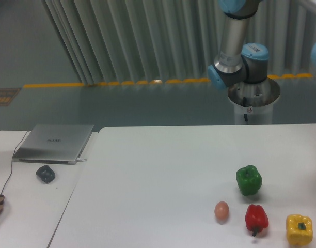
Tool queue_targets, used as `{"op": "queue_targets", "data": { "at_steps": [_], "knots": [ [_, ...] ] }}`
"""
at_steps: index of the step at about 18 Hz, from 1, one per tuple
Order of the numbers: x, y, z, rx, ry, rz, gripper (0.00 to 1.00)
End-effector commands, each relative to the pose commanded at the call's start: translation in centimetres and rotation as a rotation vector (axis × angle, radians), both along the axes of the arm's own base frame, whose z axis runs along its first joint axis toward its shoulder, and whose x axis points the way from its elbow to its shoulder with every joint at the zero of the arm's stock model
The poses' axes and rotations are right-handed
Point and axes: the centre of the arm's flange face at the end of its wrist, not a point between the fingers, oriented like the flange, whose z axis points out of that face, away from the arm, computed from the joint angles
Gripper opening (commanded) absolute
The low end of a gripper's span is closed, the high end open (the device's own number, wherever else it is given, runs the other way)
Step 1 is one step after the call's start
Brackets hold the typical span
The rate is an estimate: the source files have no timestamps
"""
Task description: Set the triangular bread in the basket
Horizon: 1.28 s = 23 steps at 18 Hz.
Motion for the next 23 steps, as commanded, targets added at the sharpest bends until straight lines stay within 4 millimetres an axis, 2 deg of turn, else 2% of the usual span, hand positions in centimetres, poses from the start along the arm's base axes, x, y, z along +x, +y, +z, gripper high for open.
{"op": "queue_targets", "data": {
  "at_steps": [5,7,8,9,14,23],
  "knots": [
    [-1.6,-1.5,-0.9,0.018,-0.009,-0.049,0.29],
    [-2.0,-1.7,-1.1,0.021,0.000,-0.043,0.55],
    [-2.1,-1.8,-1.1,0.023,0.007,-0.041,0.71],
    [-2.2,-2.0,-1.1,0.025,0.010,-0.035,0.99],
    [-2.9,-3.0,-0.8,0.058,0.007,-0.022,1.00],
    [-1.5,-1.7,-0.4,0.138,-0.023,0.020,1.00]
  ]
}}
